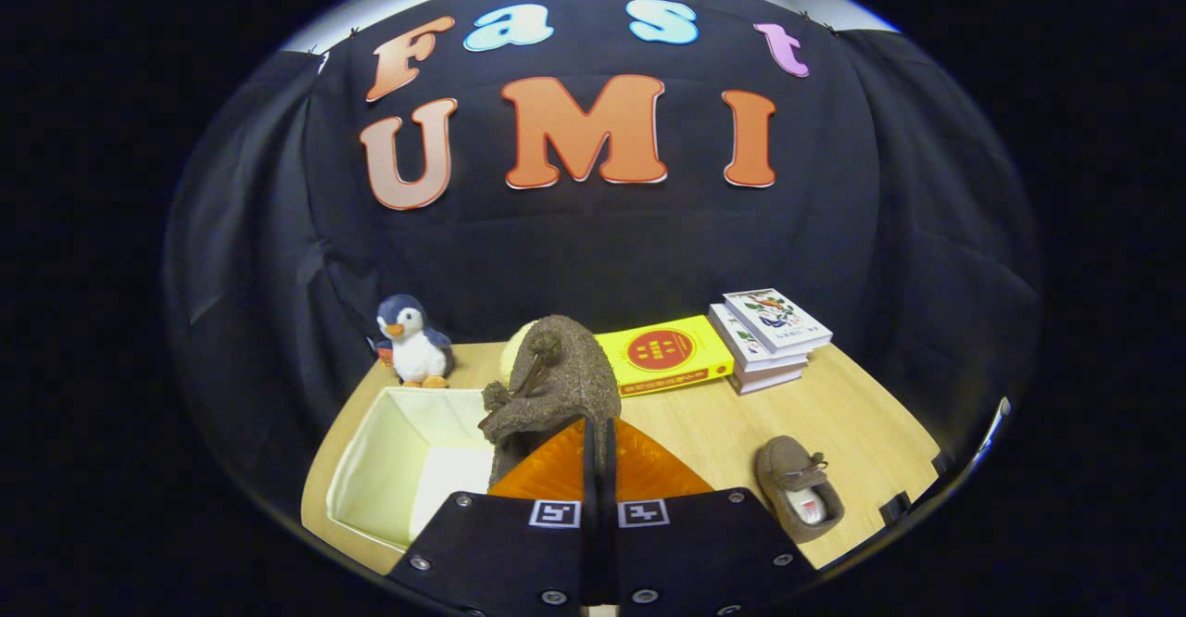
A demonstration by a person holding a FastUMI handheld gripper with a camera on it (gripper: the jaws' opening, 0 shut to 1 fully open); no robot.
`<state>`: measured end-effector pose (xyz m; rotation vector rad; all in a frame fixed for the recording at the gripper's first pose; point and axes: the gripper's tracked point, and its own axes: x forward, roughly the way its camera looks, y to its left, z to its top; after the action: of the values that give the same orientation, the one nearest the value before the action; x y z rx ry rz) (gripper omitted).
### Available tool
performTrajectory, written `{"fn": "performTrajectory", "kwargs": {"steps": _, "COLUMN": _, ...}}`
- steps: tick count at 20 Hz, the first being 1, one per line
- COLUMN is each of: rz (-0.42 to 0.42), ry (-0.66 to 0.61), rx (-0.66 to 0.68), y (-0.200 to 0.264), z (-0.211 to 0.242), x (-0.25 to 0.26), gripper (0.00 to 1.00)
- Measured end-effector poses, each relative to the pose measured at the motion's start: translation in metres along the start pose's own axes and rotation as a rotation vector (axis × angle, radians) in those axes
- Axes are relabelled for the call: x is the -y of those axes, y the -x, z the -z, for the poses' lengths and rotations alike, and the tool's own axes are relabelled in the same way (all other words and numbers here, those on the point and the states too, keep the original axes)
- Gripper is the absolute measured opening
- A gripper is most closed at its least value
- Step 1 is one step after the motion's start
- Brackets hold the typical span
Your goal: Open the storage box then place both shoes into the box .Put the left shoe in first, then the right shoe, with the right side of both shoes facing outward in a uniform manner.
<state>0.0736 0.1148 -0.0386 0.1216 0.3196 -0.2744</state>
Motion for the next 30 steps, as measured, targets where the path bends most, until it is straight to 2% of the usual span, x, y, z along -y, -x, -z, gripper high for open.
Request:
{"fn": "performTrajectory", "kwargs": {"steps": 5, "rz": -0.084, "ry": -0.021, "rx": -0.053, "y": -0.012, "z": 0.024, "x": -0.082, "gripper": 0.00}}
{"fn": "performTrajectory", "kwargs": {"steps": 10, "rz": -0.120, "ry": -0.028, "rx": -0.156, "y": -0.029, "z": 0.074, "x": -0.136, "gripper": 0.00}}
{"fn": "performTrajectory", "kwargs": {"steps": 18, "rz": -0.089, "ry": 0.017, "rx": -0.266, "y": -0.047, "z": 0.135, "x": -0.162, "gripper": 0.02}}
{"fn": "performTrajectory", "kwargs": {"steps": 23, "rz": -0.107, "ry": 0.043, "rx": -0.239, "y": -0.044, "z": 0.128, "x": -0.157, "gripper": 0.13}}
{"fn": "performTrajectory", "kwargs": {"steps": 24, "rz": -0.116, "ry": 0.039, "rx": -0.239, "y": -0.040, "z": 0.126, "x": -0.155, "gripper": 0.16}}
{"fn": "performTrajectory", "kwargs": {"steps": 25, "rz": -0.125, "ry": 0.034, "rx": -0.238, "y": -0.037, "z": 0.125, "x": -0.152, "gripper": 0.27}}
{"fn": "performTrajectory", "kwargs": {"steps": 26, "rz": -0.133, "ry": 0.029, "rx": -0.231, "y": -0.032, "z": 0.121, "x": -0.149, "gripper": 0.33}}
{"fn": "performTrajectory", "kwargs": {"steps": 27, "rz": -0.134, "ry": 0.032, "rx": -0.223, "y": -0.032, "z": 0.117, "x": -0.143, "gripper": 0.49}}
{"fn": "performTrajectory", "kwargs": {"steps": 28, "rz": -0.129, "ry": 0.037, "rx": -0.211, "y": -0.029, "z": 0.112, "x": -0.135, "gripper": 0.58}}
{"fn": "performTrajectory", "kwargs": {"steps": 29, "rz": -0.129, "ry": 0.040, "rx": -0.198, "y": -0.028, "z": 0.108, "x": -0.128, "gripper": 0.71}}
{"fn": "performTrajectory", "kwargs": {"steps": 30, "rz": -0.130, "ry": 0.041, "rx": -0.188, "y": -0.025, "z": 0.104, "x": -0.121, "gripper": 0.77}}
